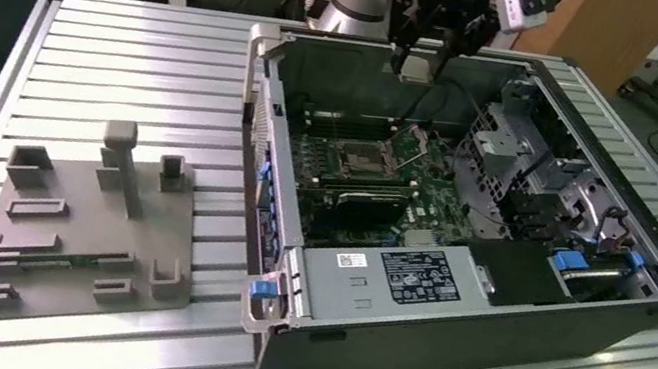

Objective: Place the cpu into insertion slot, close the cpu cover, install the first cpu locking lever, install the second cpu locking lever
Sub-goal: 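Place the cpu into insertion slot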

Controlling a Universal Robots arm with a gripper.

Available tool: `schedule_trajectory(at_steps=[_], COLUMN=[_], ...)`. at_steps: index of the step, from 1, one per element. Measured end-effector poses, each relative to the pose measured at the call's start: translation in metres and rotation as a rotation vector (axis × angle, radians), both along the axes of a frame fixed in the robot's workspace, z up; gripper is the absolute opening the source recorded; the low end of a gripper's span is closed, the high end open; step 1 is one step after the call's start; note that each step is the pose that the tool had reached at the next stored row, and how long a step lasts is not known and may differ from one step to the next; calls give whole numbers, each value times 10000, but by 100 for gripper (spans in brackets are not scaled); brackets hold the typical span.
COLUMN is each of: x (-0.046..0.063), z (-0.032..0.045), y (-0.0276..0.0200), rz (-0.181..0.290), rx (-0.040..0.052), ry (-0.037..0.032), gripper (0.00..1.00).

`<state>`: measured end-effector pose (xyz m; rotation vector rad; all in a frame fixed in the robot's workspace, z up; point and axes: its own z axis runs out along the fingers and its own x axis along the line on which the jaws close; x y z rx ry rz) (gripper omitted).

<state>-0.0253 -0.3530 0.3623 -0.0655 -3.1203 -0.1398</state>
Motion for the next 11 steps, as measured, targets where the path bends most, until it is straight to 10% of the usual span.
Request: schedule_trajectory(at_steps=[11], x=[-24], z=[-18], y=[0], rz=[-1230], rx=[-4], ry=[0], gripper=[54])
